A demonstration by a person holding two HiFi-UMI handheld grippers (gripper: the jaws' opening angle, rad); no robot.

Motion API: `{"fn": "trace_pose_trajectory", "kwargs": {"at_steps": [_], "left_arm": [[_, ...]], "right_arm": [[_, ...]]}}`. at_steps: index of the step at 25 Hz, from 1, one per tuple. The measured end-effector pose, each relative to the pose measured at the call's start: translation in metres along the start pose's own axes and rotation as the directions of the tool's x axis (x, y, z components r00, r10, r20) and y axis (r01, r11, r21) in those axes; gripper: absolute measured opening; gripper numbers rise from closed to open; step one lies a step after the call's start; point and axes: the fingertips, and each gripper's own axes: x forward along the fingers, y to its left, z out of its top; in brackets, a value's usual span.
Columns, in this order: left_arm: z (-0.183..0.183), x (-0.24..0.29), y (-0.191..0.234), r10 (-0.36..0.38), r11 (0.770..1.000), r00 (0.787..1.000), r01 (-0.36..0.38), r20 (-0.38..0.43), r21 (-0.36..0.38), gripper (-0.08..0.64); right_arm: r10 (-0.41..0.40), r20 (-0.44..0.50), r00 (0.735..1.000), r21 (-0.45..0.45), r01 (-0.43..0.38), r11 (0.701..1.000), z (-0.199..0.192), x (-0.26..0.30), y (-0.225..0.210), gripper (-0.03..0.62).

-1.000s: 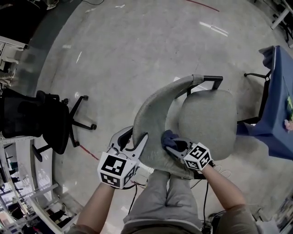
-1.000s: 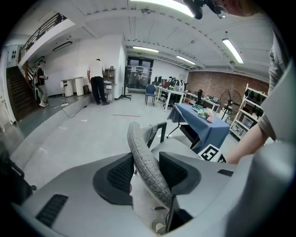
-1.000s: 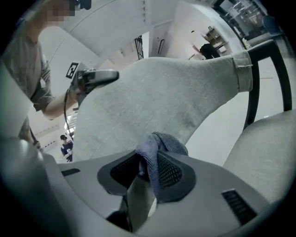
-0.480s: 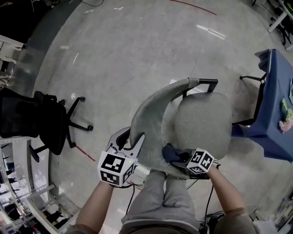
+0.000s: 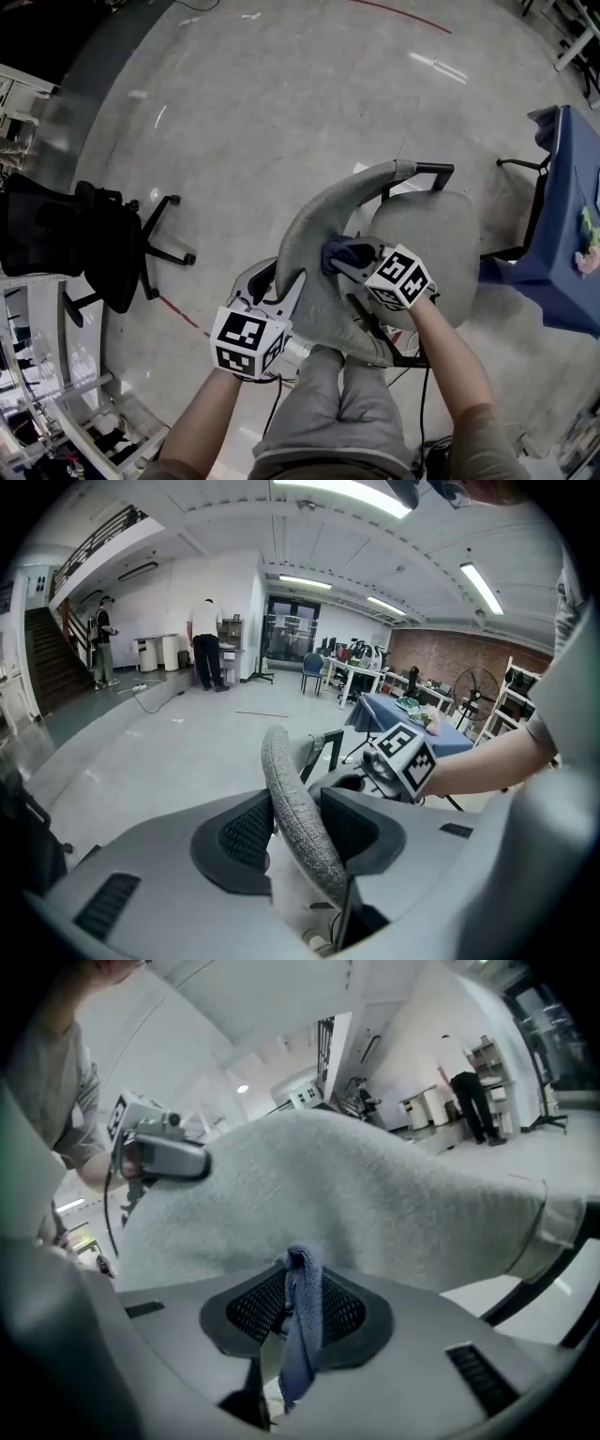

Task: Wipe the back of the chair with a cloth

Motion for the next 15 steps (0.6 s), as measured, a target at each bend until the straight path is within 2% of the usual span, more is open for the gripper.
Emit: {"fn": "trace_pose_trajectory", "kwargs": {"at_steps": [2, 4, 7, 9, 11, 13, 15], "left_arm": [[0.000, 0.000, 0.001, 0.003, 1.000, 1.000, -0.003, 0.000, 0.000, 0.173], [-0.001, 0.001, 0.000, 0.002, 1.000, 1.000, -0.002, -0.004, 0.001, 0.173], [-0.002, 0.002, -0.002, -0.002, 1.000, 1.000, 0.002, -0.009, 0.000, 0.173], [-0.001, 0.002, -0.001, -0.002, 1.000, 1.000, 0.002, -0.008, -0.005, 0.170], [0.000, 0.002, -0.001, -0.001, 1.000, 1.000, 0.001, -0.006, -0.012, 0.169], [0.000, 0.002, -0.001, -0.001, 1.000, 1.000, 0.001, -0.003, -0.022, 0.166], [0.001, 0.002, 0.000, -0.007, 1.000, 1.000, 0.007, -0.004, -0.029, 0.166]], "right_arm": [[-0.090, 0.031, 0.995, 0.006, 0.090, 0.996, 0.017, -0.002, -0.029, 0.104], [-0.197, 0.059, 0.979, 0.029, 0.196, 0.980, 0.028, -0.011, -0.062, 0.104], [-0.389, 0.120, 0.914, 0.146, 0.371, 0.917, 0.040, -0.043, -0.115, 0.103], [-0.464, 0.147, 0.873, 0.204, 0.433, 0.878, 0.045, -0.061, -0.138, 0.103], [-0.466, 0.161, 0.870, 0.229, 0.426, 0.875, 0.047, -0.062, -0.139, 0.103], [-0.411, 0.175, 0.895, 0.233, 0.367, 0.900, 0.046, -0.050, -0.122, 0.103], [-0.331, 0.174, 0.928, 0.190, 0.298, 0.936, 0.042, -0.032, -0.088, 0.101]]}}
